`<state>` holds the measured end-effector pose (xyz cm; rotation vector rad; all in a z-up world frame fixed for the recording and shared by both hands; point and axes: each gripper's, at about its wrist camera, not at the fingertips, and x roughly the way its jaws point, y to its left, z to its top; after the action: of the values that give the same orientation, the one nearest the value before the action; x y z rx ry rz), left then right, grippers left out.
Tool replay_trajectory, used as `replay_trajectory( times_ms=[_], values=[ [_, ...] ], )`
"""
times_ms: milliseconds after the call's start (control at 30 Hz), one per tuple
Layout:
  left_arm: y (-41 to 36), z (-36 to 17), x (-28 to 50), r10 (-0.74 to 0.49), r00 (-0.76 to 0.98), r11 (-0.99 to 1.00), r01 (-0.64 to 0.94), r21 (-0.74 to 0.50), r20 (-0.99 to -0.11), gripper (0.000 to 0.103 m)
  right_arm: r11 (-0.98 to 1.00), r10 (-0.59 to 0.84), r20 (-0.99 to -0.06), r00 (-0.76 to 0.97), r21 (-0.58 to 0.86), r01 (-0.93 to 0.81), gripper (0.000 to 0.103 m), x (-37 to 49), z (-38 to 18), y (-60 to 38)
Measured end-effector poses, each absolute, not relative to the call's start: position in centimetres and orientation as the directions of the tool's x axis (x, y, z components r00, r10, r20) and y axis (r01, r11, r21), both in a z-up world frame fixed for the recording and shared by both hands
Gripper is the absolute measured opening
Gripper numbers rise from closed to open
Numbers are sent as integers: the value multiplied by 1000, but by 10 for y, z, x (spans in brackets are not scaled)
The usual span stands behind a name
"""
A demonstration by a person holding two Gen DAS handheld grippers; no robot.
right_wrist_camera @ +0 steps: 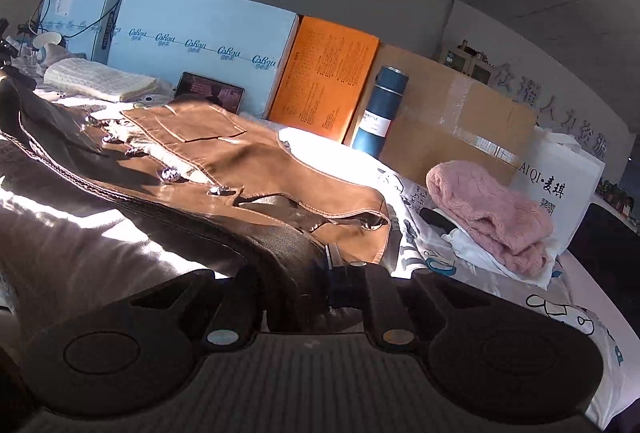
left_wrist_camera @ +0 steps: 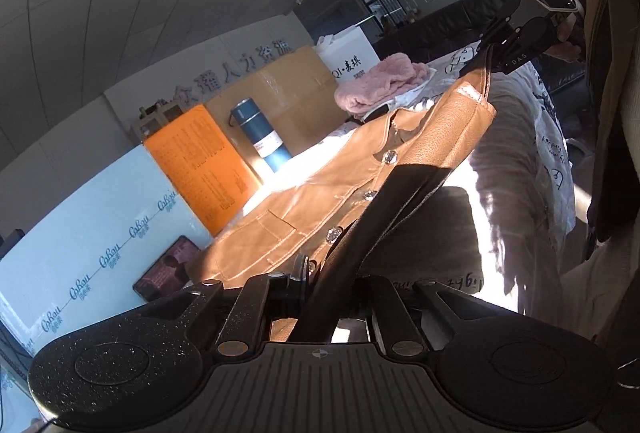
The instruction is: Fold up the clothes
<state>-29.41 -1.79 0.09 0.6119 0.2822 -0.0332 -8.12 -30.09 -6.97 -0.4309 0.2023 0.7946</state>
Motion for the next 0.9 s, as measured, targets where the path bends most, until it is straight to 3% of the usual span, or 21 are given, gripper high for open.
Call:
replay_trajectory(
  times_ms=[267,433,900],
  values=[
    [-23,25,-284,46,989,797,51,602,-143,10,662,694,-182,696,-218,-717,11,-58,-57,-309],
    [21,39,-229,12,992,865,51,500,-122,11,725,683,-71,727,-56,-687,12,-12,-54,-290],
    [100,7,-106,0,952,960,85,266,-306,15,811,584,-208,784,132,-569,12,67,-65,-216]
  ],
)
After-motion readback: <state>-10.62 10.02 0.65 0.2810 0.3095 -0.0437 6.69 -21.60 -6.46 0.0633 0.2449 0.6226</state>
